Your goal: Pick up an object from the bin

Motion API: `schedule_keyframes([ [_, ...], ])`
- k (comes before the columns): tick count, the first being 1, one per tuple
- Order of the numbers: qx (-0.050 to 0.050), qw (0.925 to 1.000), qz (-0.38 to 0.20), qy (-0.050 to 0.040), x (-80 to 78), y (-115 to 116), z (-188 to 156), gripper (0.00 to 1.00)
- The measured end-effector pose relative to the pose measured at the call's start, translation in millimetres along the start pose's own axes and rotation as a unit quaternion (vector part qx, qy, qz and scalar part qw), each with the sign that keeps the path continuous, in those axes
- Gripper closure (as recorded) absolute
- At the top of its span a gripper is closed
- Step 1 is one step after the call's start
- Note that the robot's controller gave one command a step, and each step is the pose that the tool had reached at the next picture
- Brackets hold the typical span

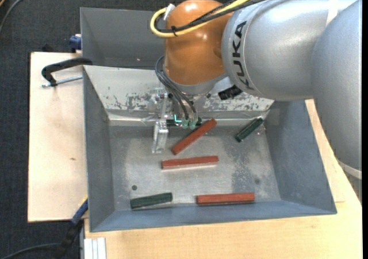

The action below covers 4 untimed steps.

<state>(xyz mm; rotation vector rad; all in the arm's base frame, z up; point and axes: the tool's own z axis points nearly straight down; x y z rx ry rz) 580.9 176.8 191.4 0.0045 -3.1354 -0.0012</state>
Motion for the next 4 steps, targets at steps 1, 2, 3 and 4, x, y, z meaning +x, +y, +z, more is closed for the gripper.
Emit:
schedule_keyframes([
  [1, 0.002, 0.9993, -0.038, 0.0008, 33.9, -82.8, 101.2, 0.00],
  [2, 0.000, 0.9992, -0.040, -0.0041, 31.2, -78.1, 96.3, 1.00],
  [3, 0.000, 0.9992, -0.040, -0.0041, 31.2, -78.1, 96.3, 0.00],
  [4, 0.000, 0.9989, -0.047, -0.0043, 38.6, -101.0, 121.1, 0.00],
])
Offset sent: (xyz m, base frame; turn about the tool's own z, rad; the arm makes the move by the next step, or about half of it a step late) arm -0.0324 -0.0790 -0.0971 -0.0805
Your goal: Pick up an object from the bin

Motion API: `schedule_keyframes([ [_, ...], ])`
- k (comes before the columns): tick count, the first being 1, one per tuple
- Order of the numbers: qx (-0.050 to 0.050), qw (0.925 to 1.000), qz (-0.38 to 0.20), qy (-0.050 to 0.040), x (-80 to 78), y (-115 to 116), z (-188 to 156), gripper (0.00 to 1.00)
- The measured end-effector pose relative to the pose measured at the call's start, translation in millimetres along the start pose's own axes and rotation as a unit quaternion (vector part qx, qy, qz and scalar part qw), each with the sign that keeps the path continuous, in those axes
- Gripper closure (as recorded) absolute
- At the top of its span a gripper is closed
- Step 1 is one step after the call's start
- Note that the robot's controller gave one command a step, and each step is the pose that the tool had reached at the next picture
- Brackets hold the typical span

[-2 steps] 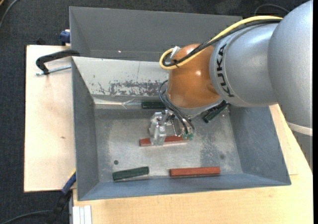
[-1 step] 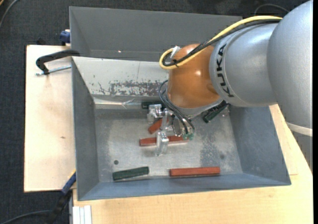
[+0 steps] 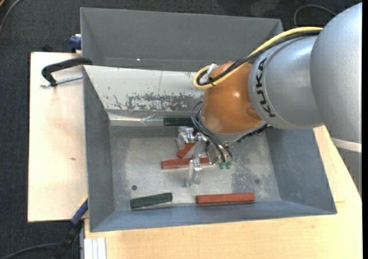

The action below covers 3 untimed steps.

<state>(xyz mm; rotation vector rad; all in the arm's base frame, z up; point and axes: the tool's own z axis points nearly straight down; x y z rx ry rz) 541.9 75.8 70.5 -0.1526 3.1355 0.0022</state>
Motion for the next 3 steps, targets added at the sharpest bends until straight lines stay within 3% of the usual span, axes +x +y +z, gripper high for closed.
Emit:
schedule_keyframes([
  [1, 0.000, 1.0000, 0.000, -0.0033, -2.3, 0.4, -4.1, 1.00],
  [2, -0.001, 1.0000, 0.002, -0.0046, 18.5, 24.0, -122.6, 1.00],
  [3, 0.000, 1.0000, 0.006, -0.0065, 16.0, 12.2, -202.0, 1.00],
])
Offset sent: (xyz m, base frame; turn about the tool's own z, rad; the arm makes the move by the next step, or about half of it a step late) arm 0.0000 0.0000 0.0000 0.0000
